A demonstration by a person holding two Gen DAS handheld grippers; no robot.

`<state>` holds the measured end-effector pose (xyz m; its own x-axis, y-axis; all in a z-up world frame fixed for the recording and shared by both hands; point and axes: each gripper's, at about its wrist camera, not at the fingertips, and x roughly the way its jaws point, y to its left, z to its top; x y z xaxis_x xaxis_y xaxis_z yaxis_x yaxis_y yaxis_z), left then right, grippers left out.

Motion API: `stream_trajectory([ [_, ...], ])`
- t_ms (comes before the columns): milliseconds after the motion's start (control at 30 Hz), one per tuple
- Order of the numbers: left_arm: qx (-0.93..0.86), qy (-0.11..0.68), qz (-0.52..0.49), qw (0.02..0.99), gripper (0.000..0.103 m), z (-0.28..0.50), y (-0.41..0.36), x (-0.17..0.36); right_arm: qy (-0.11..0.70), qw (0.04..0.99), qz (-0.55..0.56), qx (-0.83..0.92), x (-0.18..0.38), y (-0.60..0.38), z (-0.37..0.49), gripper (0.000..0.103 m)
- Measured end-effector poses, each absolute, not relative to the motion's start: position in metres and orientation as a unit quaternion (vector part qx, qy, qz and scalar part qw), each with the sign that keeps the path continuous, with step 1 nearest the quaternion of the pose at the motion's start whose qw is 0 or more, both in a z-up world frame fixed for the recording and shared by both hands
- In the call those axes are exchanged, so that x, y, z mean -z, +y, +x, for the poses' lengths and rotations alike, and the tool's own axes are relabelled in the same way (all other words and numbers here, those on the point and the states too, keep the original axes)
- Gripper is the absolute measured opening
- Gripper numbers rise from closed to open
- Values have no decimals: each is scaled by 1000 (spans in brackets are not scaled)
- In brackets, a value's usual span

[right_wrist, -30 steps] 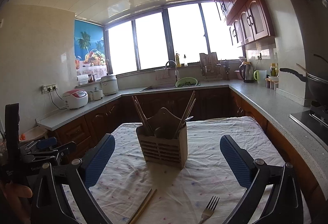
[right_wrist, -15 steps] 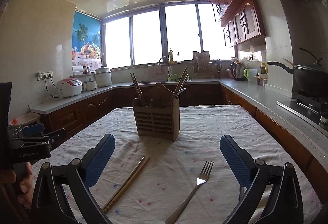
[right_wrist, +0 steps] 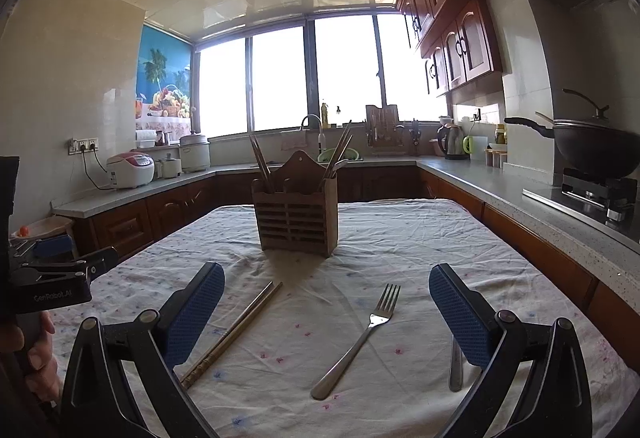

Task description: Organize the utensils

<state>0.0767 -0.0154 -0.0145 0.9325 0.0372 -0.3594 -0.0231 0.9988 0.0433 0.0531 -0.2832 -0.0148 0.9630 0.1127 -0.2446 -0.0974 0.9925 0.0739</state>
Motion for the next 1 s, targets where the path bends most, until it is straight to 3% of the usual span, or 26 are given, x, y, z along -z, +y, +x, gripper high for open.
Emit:
stream_trajectory([
  [1000, -7, 178, 5, 984, 103, 64, -13, 6, 110, 992, 41, -53, 14, -284, 36, 103],
])
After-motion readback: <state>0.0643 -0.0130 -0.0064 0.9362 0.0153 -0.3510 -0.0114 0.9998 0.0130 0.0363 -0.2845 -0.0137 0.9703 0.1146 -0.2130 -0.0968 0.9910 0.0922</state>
